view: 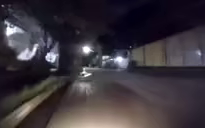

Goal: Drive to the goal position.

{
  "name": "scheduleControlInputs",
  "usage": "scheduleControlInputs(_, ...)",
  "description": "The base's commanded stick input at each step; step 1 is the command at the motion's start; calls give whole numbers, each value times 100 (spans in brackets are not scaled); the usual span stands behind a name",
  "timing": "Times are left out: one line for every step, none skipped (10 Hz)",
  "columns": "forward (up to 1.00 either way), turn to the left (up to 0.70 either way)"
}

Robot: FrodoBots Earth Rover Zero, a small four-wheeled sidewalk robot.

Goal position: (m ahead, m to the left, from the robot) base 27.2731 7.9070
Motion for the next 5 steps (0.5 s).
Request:
scheduleControlInputs(50,0)
scheduleControlInputs(50,0)
scheduleControlInputs(50,0)
scheduleControlInputs(50,0)
scheduleControlInputs(50,0)
